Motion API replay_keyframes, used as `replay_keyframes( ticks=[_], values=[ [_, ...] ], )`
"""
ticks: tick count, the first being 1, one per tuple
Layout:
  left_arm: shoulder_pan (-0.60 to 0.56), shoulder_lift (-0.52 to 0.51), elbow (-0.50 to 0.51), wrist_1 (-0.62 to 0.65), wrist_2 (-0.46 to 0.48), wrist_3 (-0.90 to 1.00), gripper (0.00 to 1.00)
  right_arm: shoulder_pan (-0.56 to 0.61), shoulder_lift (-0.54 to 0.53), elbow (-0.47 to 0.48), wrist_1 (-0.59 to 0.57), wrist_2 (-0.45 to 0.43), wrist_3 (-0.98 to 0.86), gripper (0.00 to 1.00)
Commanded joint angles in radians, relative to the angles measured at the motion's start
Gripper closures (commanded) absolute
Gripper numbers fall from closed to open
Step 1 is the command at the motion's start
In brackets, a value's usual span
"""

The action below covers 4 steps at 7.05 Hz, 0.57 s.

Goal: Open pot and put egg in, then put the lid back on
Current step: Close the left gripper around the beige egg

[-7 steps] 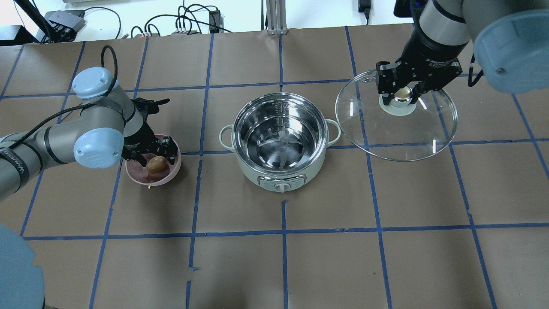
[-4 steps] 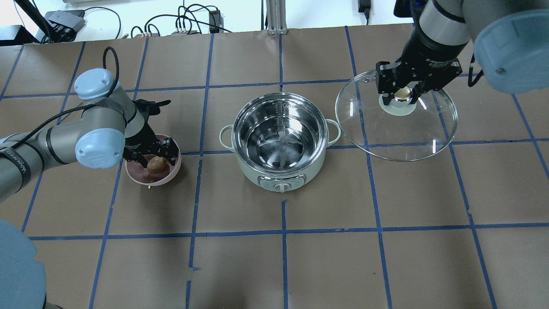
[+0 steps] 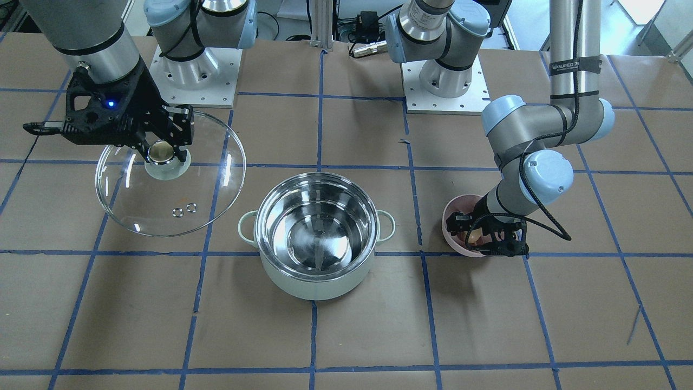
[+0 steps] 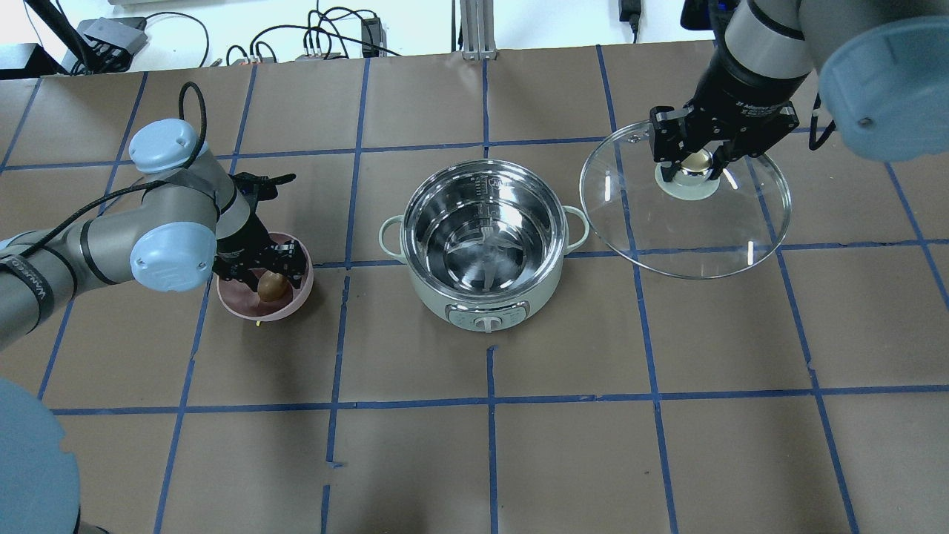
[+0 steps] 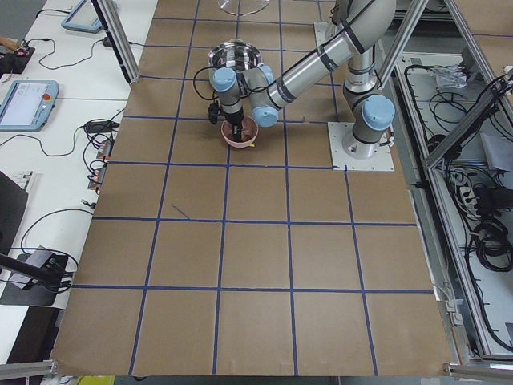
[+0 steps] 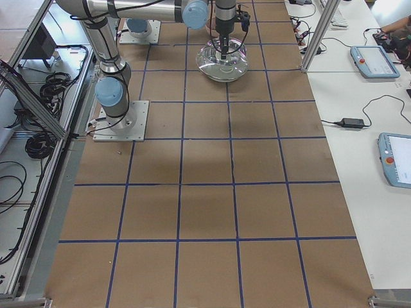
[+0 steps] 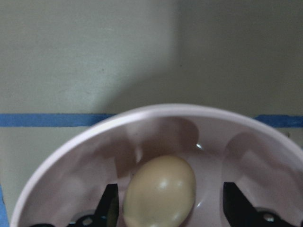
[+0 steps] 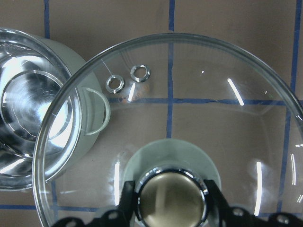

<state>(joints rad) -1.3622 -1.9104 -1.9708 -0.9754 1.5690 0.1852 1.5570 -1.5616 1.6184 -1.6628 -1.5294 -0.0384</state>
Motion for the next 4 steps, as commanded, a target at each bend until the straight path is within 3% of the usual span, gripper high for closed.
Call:
replay_keyframes(
  ticks=[1, 2, 4],
  values=[
    [0.000, 0.001, 0.001, -0.002, 0.000, 0.005, 0.63, 0.000, 0.000, 0.000, 0.000, 0.000, 0.000, 0.58],
    [0.000, 0.002, 0.003, -0.002, 0.000, 0.005, 0.77, 0.000, 0.000, 0.000, 0.000, 0.000, 0.000, 0.58],
    [0.000, 0.004, 0.006, -0.003, -0.001, 0.007, 0.84, 0.002, 0.000, 0.000, 0.000, 0.003, 0.000, 0.58]
  ],
)
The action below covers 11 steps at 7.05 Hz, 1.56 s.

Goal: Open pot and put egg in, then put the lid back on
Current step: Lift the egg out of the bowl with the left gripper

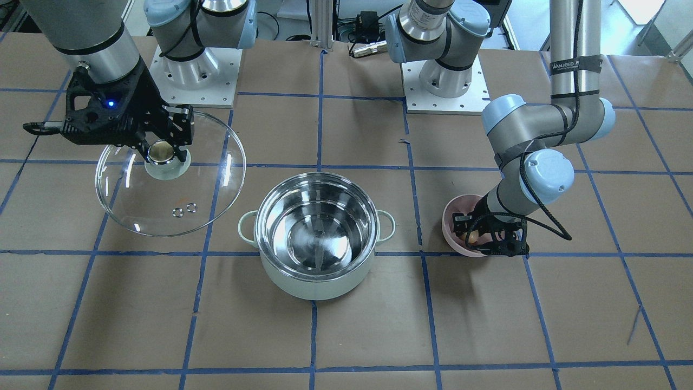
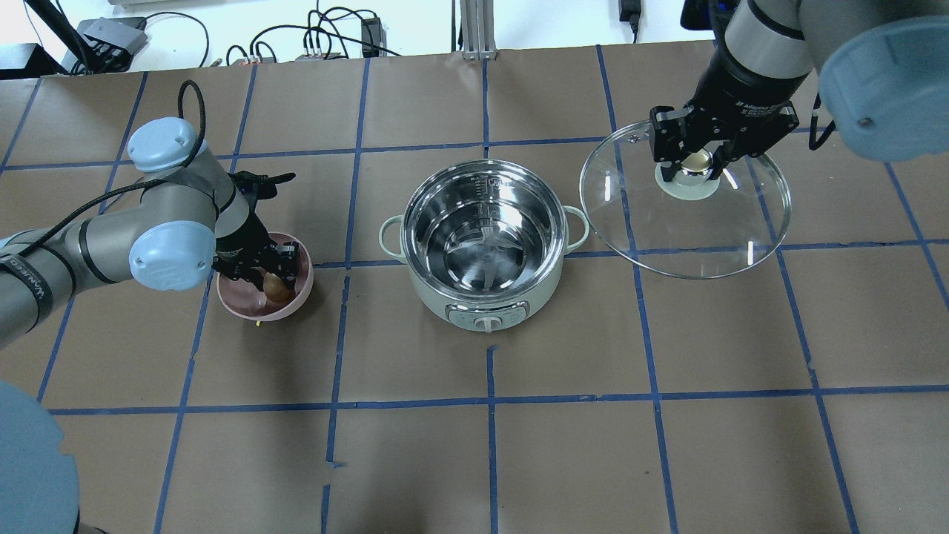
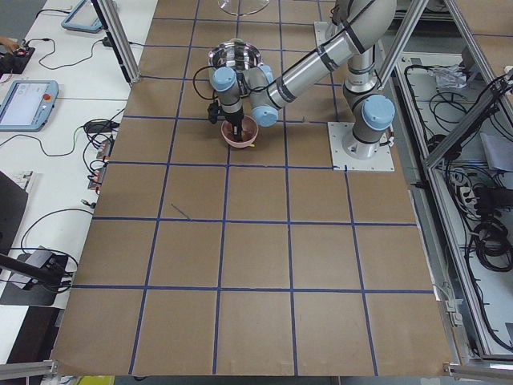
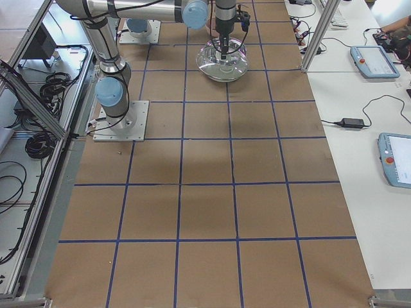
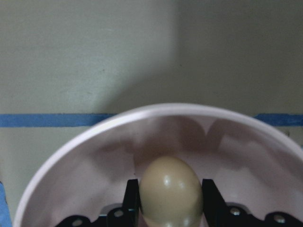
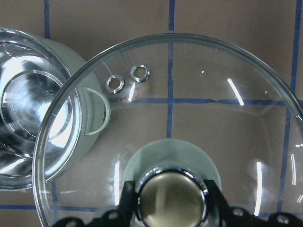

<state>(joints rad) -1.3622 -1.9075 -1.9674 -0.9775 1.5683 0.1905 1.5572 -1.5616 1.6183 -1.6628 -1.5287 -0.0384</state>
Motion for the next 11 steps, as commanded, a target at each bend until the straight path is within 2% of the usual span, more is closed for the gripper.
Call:
replay_keyframes(
  ticks=[1, 4, 6, 7, 11],
  values=[
    [0.000, 0.001, 0.002, -0.001, -0.001, 0.001, 0.84, 0.000, 0.000, 0.000, 0.000, 0.002, 0.000, 0.58],
    [-0.002, 0.025, 0.056, -0.026, 0.004, 0.001, 0.84, -0.002, 0.000, 0.000, 0.000, -0.002, 0.000, 0.65],
    [-0.014, 0.126, 0.163, -0.239, 0.004, -0.014, 0.84, -0.002, -0.002, 0.000, 0.003, -0.004, 0.000, 0.67],
    [-0.031, 0.149, 0.210, -0.306, -0.002, -0.037, 0.84, -0.002, -0.003, 0.002, 0.003, -0.002, 0.000, 0.67],
    [-0.364, 0.136, 0.290, -0.276, -0.008, -0.307, 0.84, -0.002, -0.008, 0.005, 0.003, -0.004, -0.002, 0.68]
  ],
)
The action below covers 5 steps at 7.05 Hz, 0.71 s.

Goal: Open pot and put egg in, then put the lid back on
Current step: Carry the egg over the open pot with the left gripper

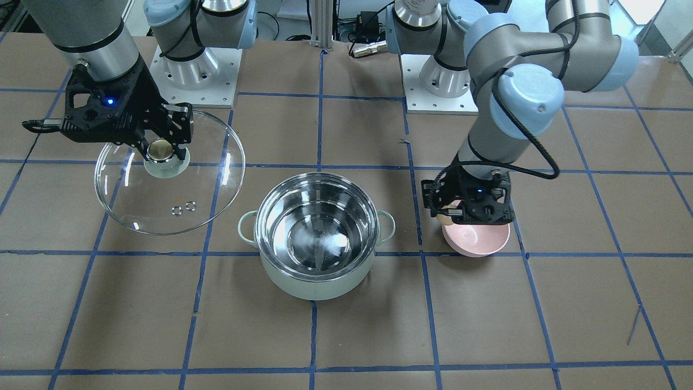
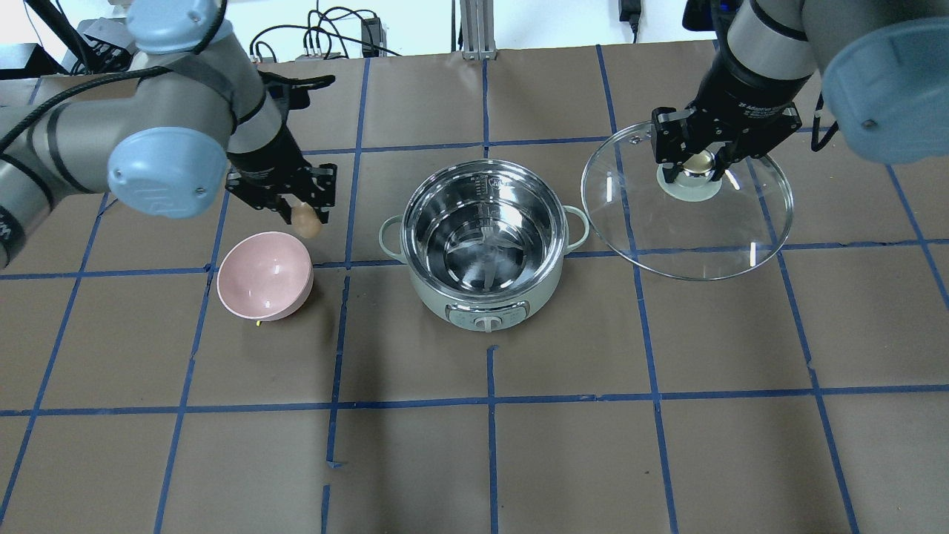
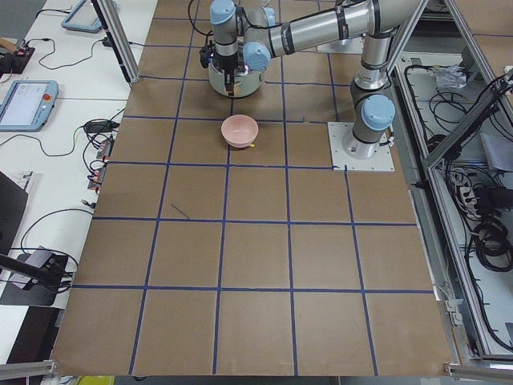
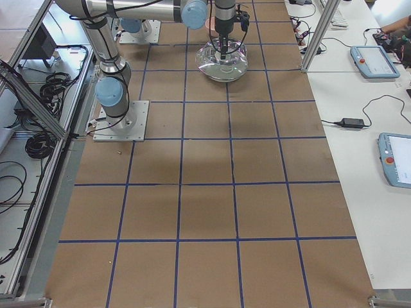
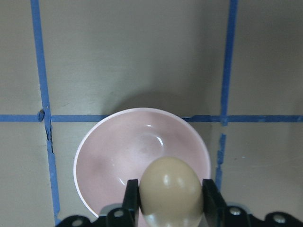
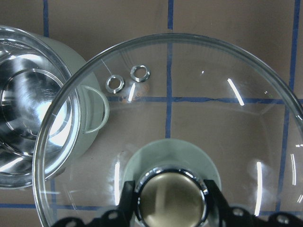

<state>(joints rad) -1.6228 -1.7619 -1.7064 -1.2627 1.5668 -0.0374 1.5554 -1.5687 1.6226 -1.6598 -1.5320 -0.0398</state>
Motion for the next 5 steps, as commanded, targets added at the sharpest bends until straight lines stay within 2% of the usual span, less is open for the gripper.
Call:
replay_keyframes(
  ticks=[1, 3, 5],
  values=[
    [-0.205, -0.046, 0.068, 0.038, -0.004, -0.229, 0.84, -0.003, -0.001, 0.000, 0.008, 0.000, 0.000, 0.68],
    [-0.348, -0.169, 0.132, 0.078, 0.016, -0.355, 0.84, -0.020, -0.001, -0.001, 0.025, -0.026, -0.003, 0.70],
    [-0.365, -0.230, 0.128, 0.152, 0.009, -0.365, 0.84, -0.034, -0.001, -0.003, 0.020, -0.028, -0.017, 0.70]
  ],
)
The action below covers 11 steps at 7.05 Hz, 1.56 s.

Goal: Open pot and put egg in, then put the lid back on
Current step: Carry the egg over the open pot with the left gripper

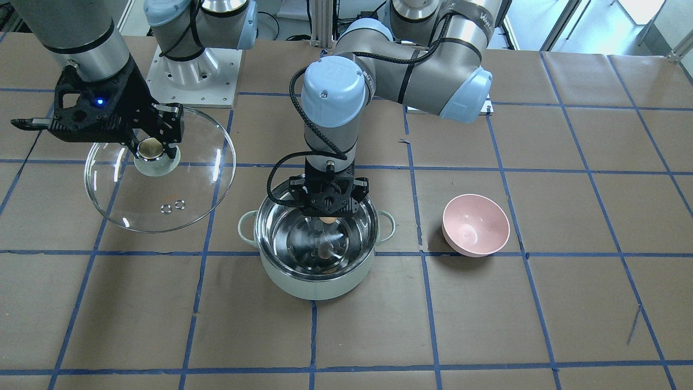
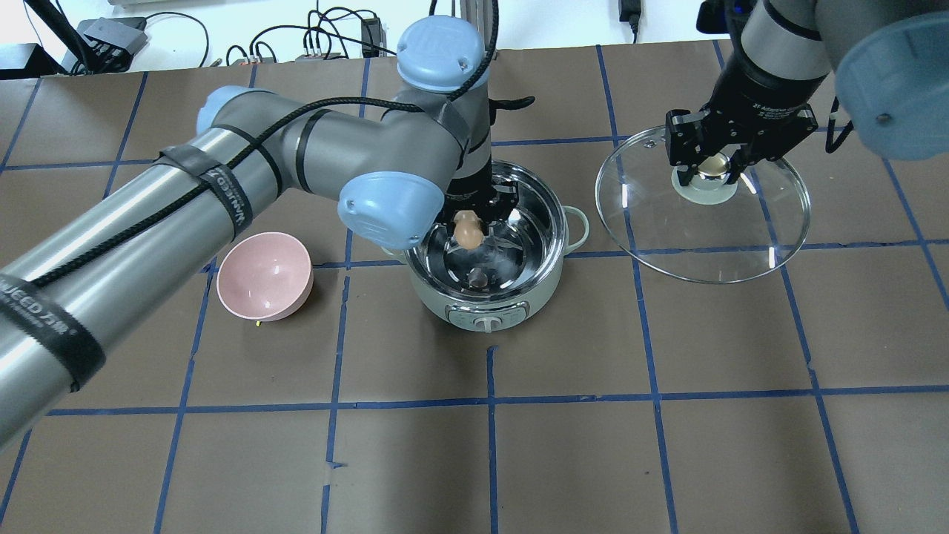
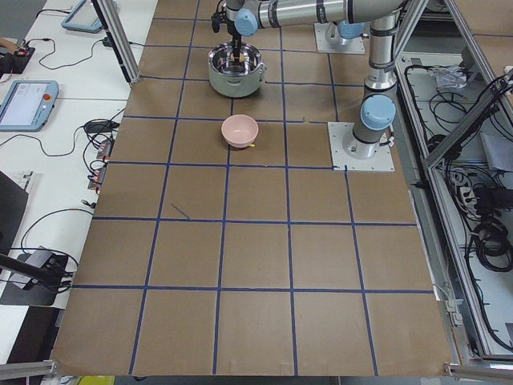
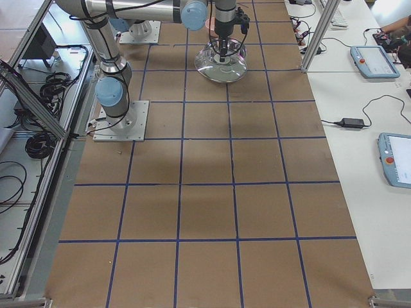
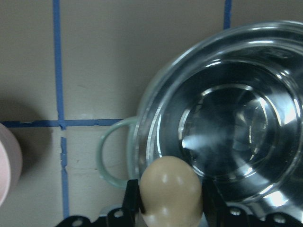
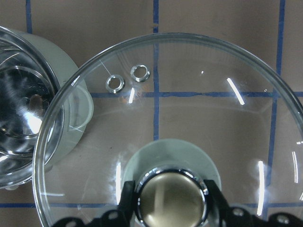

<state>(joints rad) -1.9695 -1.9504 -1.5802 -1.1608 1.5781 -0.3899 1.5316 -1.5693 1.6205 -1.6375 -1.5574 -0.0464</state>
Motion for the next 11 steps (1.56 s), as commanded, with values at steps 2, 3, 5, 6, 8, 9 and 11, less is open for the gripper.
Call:
replay_keyframes(
  ticks=[2, 3, 5, 6, 8, 9, 11],
  values=[
    [-0.020, -0.082, -0.009, 0.088, 0.002, -0.006, 0.84, -0.027, 0.000, -0.001, 0.001, -0.003, -0.018, 0.70],
    [-0.020, -0.100, -0.012, 0.099, 0.003, -0.006, 0.84, -0.027, 0.000, 0.001, 0.002, -0.004, -0.018, 0.70],
    [-0.020, -0.107, -0.018, 0.107, 0.002, -0.003, 0.84, -0.027, -0.002, 0.002, 0.001, 0.000, -0.018, 0.69],
    [-0.020, -0.108, -0.030, 0.108, 0.003, -0.003, 0.84, -0.027, -0.003, 0.002, 0.002, 0.000, -0.018, 0.69],
    [-0.020, -0.107, -0.032, 0.110, 0.003, -0.003, 0.79, -0.027, -0.003, 0.002, 0.001, 0.002, -0.018, 0.69],
    [-0.020, -0.107, -0.032, 0.110, 0.003, -0.003, 0.74, -0.025, -0.003, 0.002, 0.001, 0.003, -0.018, 0.69],
    [-0.020, -0.094, -0.030, 0.110, 0.005, -0.001, 0.52, -0.025, -0.003, 0.002, 0.002, 0.010, -0.018, 0.69]
  ],
)
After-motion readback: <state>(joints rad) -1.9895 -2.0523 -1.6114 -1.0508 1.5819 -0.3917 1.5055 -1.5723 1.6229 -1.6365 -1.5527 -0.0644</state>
